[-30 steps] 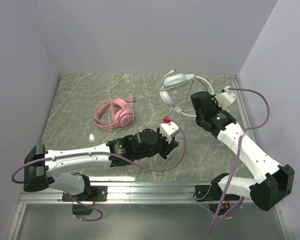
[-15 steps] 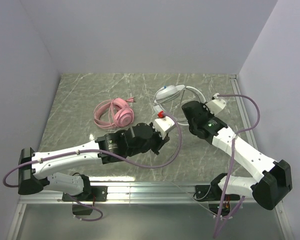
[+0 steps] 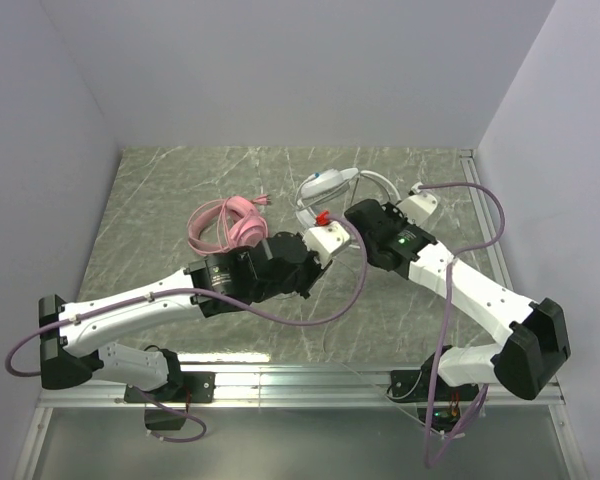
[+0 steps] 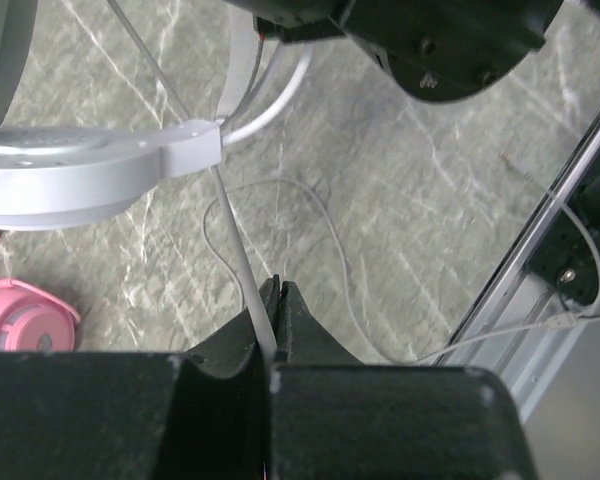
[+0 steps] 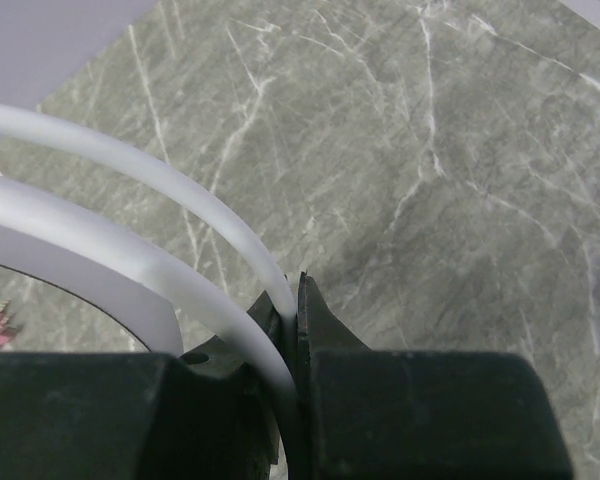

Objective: Wrap the headphones
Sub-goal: Wrap the headphone cable with the left arm

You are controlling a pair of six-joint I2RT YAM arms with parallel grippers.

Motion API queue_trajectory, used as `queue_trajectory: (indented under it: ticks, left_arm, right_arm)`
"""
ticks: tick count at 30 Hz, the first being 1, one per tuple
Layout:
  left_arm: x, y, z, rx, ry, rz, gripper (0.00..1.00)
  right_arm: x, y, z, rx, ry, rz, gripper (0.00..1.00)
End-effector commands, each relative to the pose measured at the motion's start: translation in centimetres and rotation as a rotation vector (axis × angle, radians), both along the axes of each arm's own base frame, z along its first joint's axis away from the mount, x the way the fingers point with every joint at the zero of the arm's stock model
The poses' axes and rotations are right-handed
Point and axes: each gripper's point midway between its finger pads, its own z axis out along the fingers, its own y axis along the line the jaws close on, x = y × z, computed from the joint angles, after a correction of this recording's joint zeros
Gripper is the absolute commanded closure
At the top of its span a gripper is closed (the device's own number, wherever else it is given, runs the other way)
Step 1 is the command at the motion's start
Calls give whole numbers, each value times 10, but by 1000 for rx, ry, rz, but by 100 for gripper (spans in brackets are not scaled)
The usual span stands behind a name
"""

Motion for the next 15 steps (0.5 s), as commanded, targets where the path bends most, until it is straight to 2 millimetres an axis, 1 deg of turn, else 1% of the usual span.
queue_trajectory:
  ticks: [1, 2, 3, 4, 5, 6, 7, 8, 9, 10, 11, 12, 13, 15]
  left_arm:
    - [-20, -16, 79, -231, -46, -111, 98]
    - [-22, -17, 73, -229, -24, -122, 98]
    - [-27, -19, 56, -219, 23, -130, 98]
    - [-29, -20, 48, -219, 49, -136, 98]
    - [-34, -23, 39, -219, 88, -154, 99]
    - [-38, -24, 20, -206, 141, -152, 99]
    - [-42, -24, 11, -203, 170, -155, 99]
    - [-45, -27, 8, -220, 190, -163, 99]
    - [-52, -27, -9, -215, 243, -174, 99]
    - [-57, -30, -15, -228, 269, -194, 98]
    - [-61, -36, -12, -270, 277, -221, 99]
    - [-74, -39, -25, -271, 334, -264, 99]
    - [-77, -41, -29, -277, 355, -275, 99]
    - [-88, -47, -34, -289, 382, -310, 100]
  right_arm:
    - [-3, -44, 6, -193, 4, -130, 100]
    - [-2, -43, 7, -182, 0, -120, 100]
    - [3, -41, 14, -154, -31, -118, 100]
    - [4, -41, 18, -161, -32, -103, 100]
    - [4, -41, 27, -138, -54, -96, 100]
    - [7, -43, 33, -125, -71, -100, 100]
    - [10, -43, 43, -116, -87, -99, 100]
    - [12, -45, 49, -110, -95, -102, 100]
    - [16, -45, 63, -91, -118, -108, 100]
    - [18, -45, 70, -95, -121, -106, 100]
    - [21, -46, 75, -101, -123, -109, 100]
    - [23, -47, 82, -106, -128, -115, 100]
    - [26, -47, 97, -102, -149, -120, 100]
    - [32, -47, 106, -116, -158, -130, 100]
